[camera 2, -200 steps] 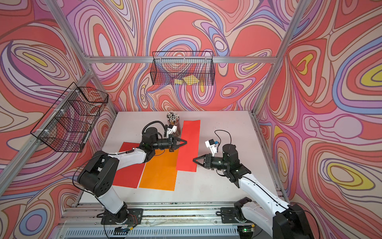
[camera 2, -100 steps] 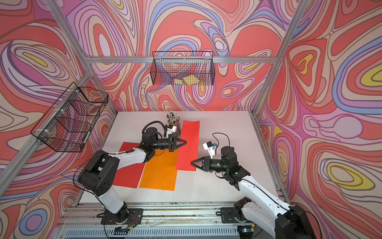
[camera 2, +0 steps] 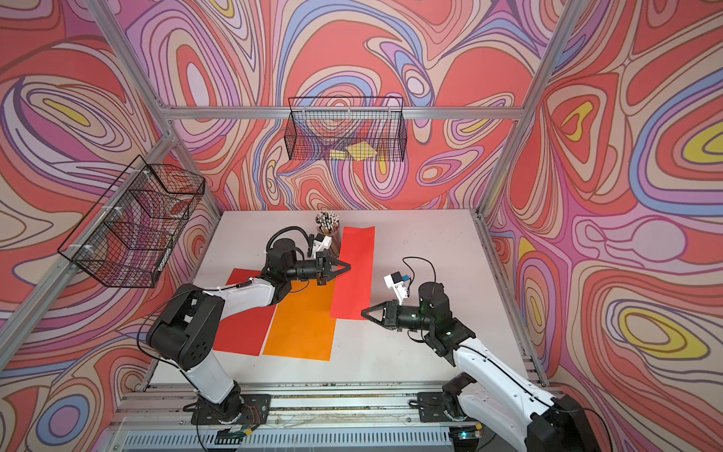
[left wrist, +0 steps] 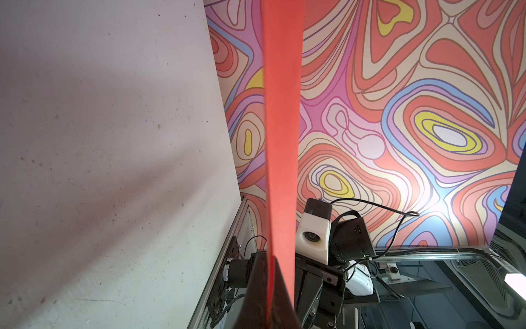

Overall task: Fold the rectangular paper in half along the long edge
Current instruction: Fold the paper.

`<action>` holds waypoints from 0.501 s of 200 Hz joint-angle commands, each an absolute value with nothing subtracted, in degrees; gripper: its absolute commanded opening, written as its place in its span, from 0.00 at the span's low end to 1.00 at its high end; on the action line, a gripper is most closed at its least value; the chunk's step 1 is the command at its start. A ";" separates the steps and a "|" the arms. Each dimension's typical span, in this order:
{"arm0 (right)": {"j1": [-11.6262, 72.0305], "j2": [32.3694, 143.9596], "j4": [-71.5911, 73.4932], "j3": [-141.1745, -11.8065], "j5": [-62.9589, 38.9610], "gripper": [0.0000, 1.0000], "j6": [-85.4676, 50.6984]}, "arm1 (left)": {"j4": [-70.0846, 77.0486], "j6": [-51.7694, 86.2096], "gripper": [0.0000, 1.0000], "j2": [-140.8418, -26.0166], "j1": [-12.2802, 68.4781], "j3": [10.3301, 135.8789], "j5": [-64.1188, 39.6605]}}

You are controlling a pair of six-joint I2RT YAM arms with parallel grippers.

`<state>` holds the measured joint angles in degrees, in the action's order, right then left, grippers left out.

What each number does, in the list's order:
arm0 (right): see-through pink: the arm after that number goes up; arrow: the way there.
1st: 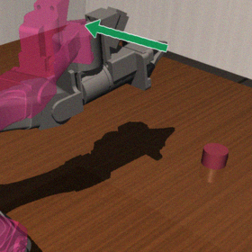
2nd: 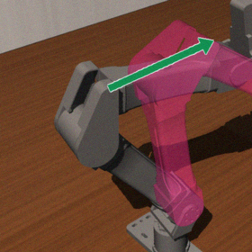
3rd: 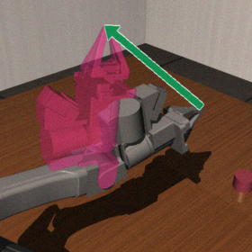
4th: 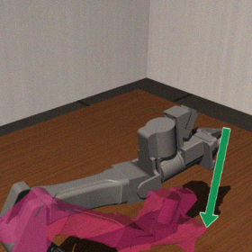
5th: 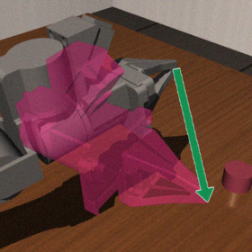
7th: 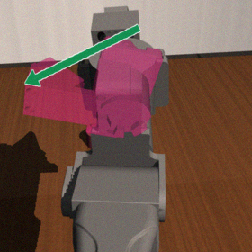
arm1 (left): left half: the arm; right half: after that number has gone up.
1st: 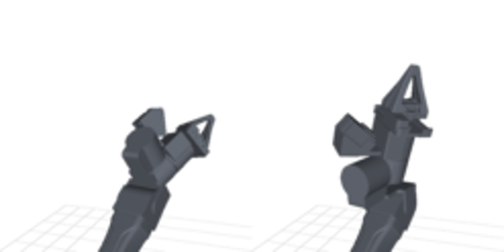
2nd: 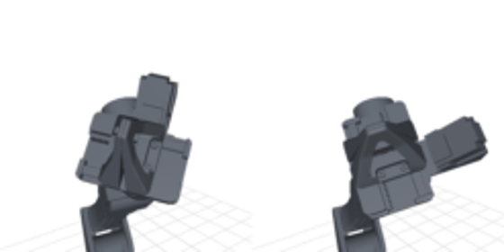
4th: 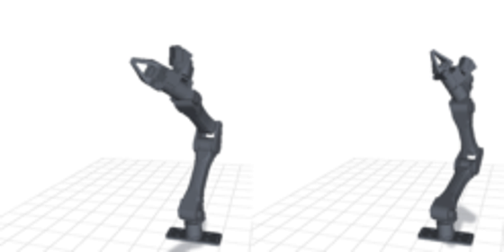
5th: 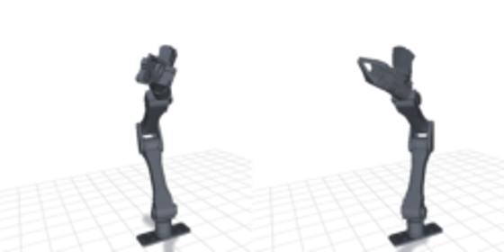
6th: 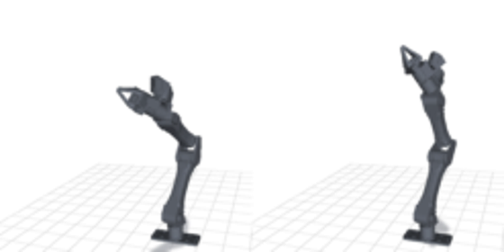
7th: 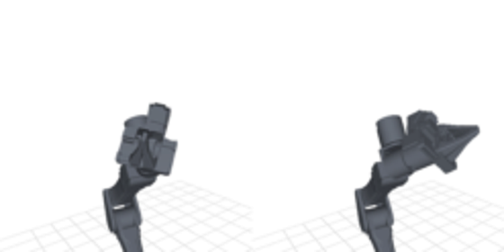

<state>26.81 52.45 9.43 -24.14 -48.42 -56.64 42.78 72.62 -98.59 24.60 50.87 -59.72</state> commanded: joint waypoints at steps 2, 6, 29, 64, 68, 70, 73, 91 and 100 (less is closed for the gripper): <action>27.50 51.65 10.41 -22.85 -48.41 0.04 -56.59 | 42.89 71.98 0.03 -98.70 23.50 52.37 -59.83; 27.51 51.68 10.98 -22.64 -48.82 0.00 -56.75 | 42.89 71.98 0.03 -98.70 23.49 52.43 -59.85; 27.60 51.41 10.22 -22.51 -47.58 0.00 -56.70 | 42.31 71.83 0.03 -98.88 23.36 52.81 -60.09; 27.62 47.89 -2.86 -23.78 -35.19 0.47 -54.38 | 33.63 67.44 0.02 -97.74 23.38 55.23 -57.90; 27.60 46.91 -5.18 -24.26 -33.34 0.49 -53.94 | 31.43 66.19 0.02 -97.39 23.38 55.77 -57.45; 27.58 46.40 -6.30 -24.61 -32.24 0.49 -53.72 | 30.27 65.53 0.02 -97.19 23.38 56.04 -57.23; 27.59 45.49 -8.45 -25.17 -30.41 0.50 -53.30 | 28.07 64.34 0.02 -96.86 23.38 56.60 -56.87; 27.60 38.26 -21.06 -29.35 -18.14 0.73 -50.95 | 12.01 54.81 0.04 -94.90 24.04 61.37 -53.42; 27.60 34.21 -27.86 -32.49 -10.73 0.82 -50.06 | 4.13 50.58 0.06 -94.73 25.22 64.34 -50.90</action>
<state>27.42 43.03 -8.95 -25.36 -30.74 -53.63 25.30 63.92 -97.91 23.75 57.98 -56.40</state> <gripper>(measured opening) 0.725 0.047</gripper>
